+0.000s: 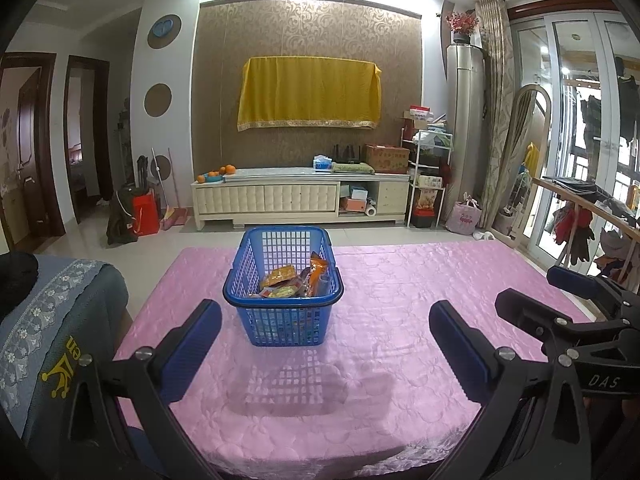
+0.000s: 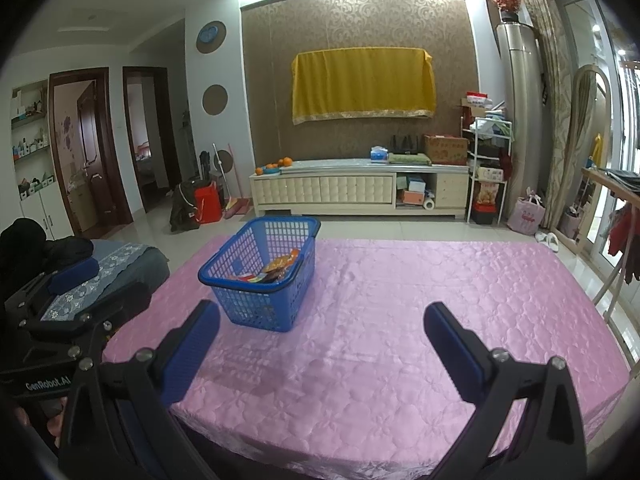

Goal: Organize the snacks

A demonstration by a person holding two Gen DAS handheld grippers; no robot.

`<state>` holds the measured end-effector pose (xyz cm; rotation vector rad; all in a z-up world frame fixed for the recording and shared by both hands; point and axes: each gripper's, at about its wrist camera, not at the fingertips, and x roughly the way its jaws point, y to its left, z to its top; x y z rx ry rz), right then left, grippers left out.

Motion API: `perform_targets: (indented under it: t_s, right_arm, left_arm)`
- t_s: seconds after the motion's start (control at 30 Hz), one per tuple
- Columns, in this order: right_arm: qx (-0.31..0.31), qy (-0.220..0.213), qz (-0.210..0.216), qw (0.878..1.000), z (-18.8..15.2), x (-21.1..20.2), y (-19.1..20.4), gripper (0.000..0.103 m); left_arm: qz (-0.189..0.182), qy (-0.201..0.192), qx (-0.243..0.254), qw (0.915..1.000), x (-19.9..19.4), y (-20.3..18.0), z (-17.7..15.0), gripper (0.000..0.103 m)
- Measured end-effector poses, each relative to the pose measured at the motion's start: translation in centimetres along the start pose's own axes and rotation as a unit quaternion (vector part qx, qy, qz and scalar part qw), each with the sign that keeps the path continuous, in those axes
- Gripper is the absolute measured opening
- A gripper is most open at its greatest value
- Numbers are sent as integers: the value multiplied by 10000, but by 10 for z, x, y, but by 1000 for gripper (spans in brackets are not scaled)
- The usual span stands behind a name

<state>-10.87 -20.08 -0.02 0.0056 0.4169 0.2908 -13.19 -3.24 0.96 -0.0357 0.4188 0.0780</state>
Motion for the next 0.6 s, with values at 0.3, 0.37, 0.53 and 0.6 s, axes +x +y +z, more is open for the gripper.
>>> perform_targets:
  t_s: [0.3,0.37,0.53,0.6]
  right_arm:
    - [6,31,30,10000,-1,-3,0,103]
    - [1,33,20,10000,-1,-3,0,103]
    - [11,53,43,10000,-1,-2,-1,103]
    - [1,54,37,10000,-1,-3,-1,103]
  left_arm:
    - [-34,17,-11,10000,0,-1,0,103]
    - [-26,13,-2,10000,0,-1,0,103]
    - [-36,40,-18,10000,0,0,-1,103]
    - [-40,54,-30,10000,0,0,-2,103]
